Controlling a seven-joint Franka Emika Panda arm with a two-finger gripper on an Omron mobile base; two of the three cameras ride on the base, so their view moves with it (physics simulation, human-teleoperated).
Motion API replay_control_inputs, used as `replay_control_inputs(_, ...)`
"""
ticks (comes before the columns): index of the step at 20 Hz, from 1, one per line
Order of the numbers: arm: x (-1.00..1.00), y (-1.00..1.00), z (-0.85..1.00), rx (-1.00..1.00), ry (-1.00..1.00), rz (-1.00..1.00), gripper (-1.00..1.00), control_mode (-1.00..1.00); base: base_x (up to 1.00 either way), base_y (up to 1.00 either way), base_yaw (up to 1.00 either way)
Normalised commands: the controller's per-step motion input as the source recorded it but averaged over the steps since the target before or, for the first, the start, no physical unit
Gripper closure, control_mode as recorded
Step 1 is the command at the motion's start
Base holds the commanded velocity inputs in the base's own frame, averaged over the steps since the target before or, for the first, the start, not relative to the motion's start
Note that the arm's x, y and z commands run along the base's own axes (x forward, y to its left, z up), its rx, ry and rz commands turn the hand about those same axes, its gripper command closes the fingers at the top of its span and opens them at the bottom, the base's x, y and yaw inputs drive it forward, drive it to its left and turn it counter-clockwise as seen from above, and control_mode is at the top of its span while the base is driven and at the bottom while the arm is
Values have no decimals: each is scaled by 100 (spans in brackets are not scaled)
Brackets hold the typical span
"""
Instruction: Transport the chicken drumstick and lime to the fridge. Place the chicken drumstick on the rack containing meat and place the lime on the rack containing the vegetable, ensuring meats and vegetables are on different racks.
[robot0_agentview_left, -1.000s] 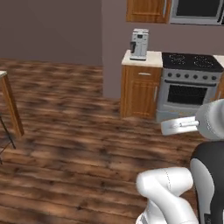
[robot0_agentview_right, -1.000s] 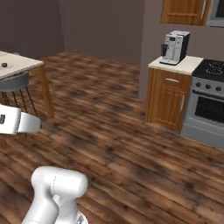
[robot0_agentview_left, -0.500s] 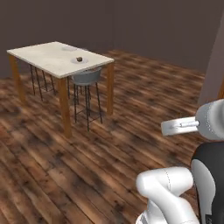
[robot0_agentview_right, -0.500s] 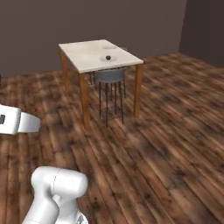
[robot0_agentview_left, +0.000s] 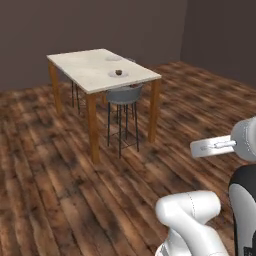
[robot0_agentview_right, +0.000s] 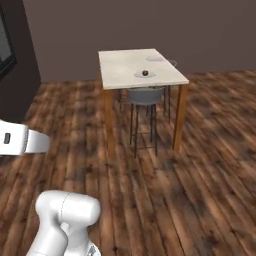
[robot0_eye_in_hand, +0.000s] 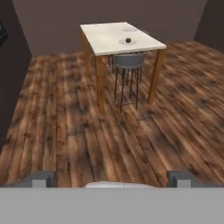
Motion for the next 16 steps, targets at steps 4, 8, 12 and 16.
replay_control_inputs(4,0,0,0,0,0,0,-100,100,100,-60,28)
replay_control_inputs(8,0,0,0,0,0,0,-100,100,100,-67,28)
replay_control_inputs(12,0,0,0,0,0,0,-100,100,100,-64,26)
replay_control_inputs(16,0,0,0,0,0,0,-100,100,100,-60,25)
